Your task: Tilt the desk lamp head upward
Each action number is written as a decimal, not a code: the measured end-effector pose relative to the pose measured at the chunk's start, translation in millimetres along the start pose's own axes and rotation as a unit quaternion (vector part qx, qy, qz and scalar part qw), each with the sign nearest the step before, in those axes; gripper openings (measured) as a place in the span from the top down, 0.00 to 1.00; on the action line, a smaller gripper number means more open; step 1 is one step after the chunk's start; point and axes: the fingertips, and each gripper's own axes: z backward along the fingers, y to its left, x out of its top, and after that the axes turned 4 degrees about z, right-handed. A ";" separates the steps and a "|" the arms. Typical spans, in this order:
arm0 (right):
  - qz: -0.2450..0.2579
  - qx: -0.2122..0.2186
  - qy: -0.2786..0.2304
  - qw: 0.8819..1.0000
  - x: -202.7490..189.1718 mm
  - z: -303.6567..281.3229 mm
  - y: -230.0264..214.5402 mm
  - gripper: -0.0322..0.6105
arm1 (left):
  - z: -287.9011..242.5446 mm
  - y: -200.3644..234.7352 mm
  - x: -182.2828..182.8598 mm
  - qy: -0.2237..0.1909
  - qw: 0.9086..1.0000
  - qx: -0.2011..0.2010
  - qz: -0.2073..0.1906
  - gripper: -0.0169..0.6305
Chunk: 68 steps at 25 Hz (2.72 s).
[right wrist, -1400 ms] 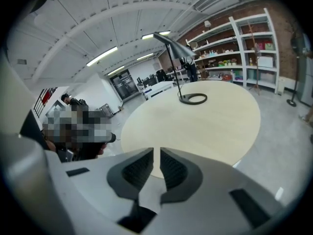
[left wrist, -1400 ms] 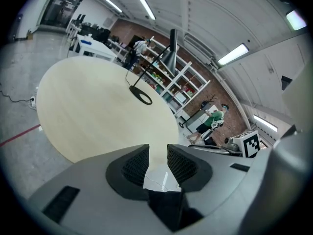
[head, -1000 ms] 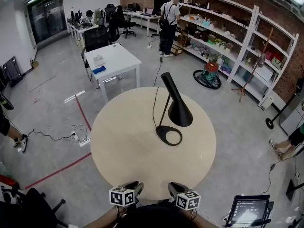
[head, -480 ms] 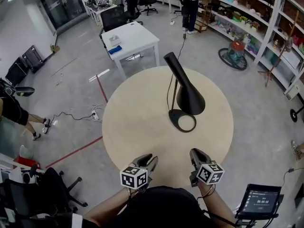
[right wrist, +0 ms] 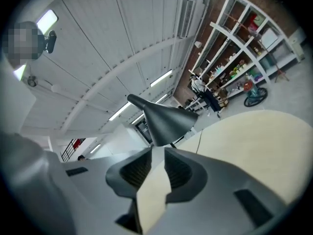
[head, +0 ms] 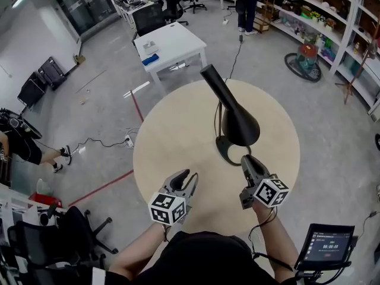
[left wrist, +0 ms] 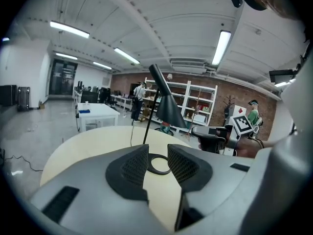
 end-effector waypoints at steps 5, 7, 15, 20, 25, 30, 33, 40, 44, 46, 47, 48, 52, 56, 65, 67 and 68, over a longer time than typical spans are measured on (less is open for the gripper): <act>-0.094 -0.007 -0.042 0.995 12.5 -18.0 -18.4 0.69 | -15.9 9.0 3.1 0.013 1.000 -0.009 -0.005 0.78; -0.122 -0.010 -0.056 0.991 16.5 -23.3 -21.7 0.65 | -26.7 14.0 1.2 0.021 1.000 -0.019 -0.006 0.78; -0.174 0.005 -0.096 0.980 31.3 -24.2 -22.4 0.64 | -88.4 28.2 -32.2 0.078 0.995 -0.059 -0.003 0.78; -0.201 0.013 -0.116 0.973 40.1 -20.6 -20.8 0.64 | -133.5 25.6 -37.8 0.094 0.992 -0.083 -0.031 0.78; -0.209 0.025 -0.118 0.970 39.8 -15.3 -14.1 0.74 | -194.5 20.4 -72.4 0.138 0.984 -0.097 -0.056 0.78; -0.213 0.031 -0.117 0.969 40.4 -14.8 -12.0 0.75 | -236.2 21.6 -101.9 0.164 0.980 -0.093 -0.067 0.78; -0.218 0.028 -0.120 0.968 39.6 -15.7 -12.5 0.76 | -259.7 26.7 -121.9 0.186 0.976 -0.086 -0.079 0.78; -0.211 0.014 -0.111 0.971 41.4 -14.0 -11.2 0.76 | -279.0 27.6 -147.9 0.212 0.971 -0.067 -0.082 0.78; -0.206 0.012 -0.112 0.972 41.7 -11.6 -11.6 0.76 | -277.5 20.6 -139.7 0.195 0.975 -0.074 -0.077 0.78; -0.206 0.011 -0.113 0.972 42.0 -11.9 -12.7 0.76 | -280.7 17.2 -139.3 0.198 0.973 -0.079 -0.087 0.78; -0.205 0.010 -0.114 0.972 41.9 -11.8 -13.1 0.76 | -282.9 16.4 -142.1 0.204 0.971 -0.081 -0.092 0.78; -0.205 0.010 -0.115 0.972 41.5 -11.5 -13.2 0.76 | -284.4 16.6 -145.7 0.207 0.970 -0.082 -0.093 0.78; -0.197 0.007 -0.112 0.974 42.3 -12.3 -10.7 0.76 | -285.7 31.3 -146.4 0.188 0.978 -0.071 -0.052 0.90; -0.180 -0.004 -0.110 0.977 49.2 0.8 -11.8 0.75 | -284.9 28.4 -143.7 0.176 0.981 -0.082 -0.029 0.97; -0.126 -0.029 -0.113 0.985 69.7 13.9 -2.9 0.76 | -285.9 30.0 -144.0 0.170 0.976 -0.083 -0.107 0.97; -0.115 -0.034 -0.116 0.986 74.7 19.2 -1.8 0.76 | -286.3 29.9 -145.4 0.173 0.975 -0.084 -0.110 0.97; -0.112 -0.036 -0.118 0.986 77.2 22.1 -1.4 0.76 | -286.4 29.5 -146.0 0.174 0.975 -0.084 -0.111 0.97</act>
